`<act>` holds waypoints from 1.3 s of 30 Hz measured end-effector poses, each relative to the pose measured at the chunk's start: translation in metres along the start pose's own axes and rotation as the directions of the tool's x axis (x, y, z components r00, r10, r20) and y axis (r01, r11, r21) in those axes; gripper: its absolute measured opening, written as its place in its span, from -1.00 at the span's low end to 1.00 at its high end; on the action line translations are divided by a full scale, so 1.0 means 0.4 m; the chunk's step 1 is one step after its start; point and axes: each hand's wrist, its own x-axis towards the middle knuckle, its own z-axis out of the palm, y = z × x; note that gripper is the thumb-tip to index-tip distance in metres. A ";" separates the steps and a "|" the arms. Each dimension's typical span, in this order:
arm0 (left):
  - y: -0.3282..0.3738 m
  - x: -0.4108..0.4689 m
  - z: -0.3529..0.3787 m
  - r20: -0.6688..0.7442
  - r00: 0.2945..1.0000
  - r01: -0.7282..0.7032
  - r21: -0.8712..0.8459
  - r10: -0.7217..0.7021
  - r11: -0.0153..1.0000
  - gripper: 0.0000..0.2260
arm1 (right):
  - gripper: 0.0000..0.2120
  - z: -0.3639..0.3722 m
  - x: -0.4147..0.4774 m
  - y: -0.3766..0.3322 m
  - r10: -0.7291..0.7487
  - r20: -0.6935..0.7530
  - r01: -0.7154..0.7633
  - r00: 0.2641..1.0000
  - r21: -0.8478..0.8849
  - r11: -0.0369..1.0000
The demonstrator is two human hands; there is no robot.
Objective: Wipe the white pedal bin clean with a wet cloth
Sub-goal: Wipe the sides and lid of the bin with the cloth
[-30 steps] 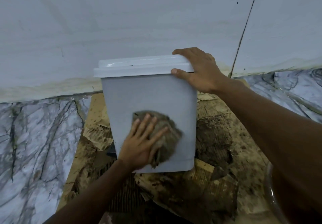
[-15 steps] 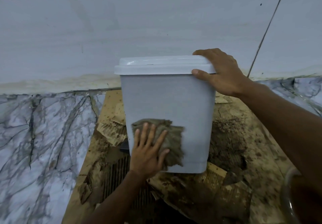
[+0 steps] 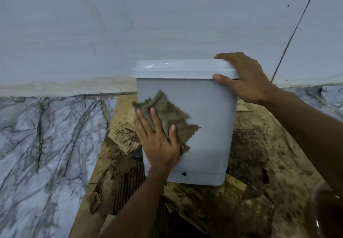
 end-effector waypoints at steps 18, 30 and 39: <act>0.046 -0.058 0.036 0.134 0.978 -0.170 0.083 0.158 0.982 -0.30 | -0.39 -0.003 -0.004 0.003 -0.020 0.002 0.020 1.000 -0.021 1.000; 0.221 -0.307 0.094 0.248 0.600 0.784 0.008 -0.761 0.621 -0.27 | -0.42 -0.005 -0.021 -0.003 -0.022 -0.021 0.022 1.000 -0.014 1.000; 0.148 -0.226 0.056 0.277 0.960 -0.062 0.084 0.037 0.995 -0.35 | -0.40 -0.002 -0.011 0.000 -0.009 -0.012 0.009 1.000 -0.014 1.000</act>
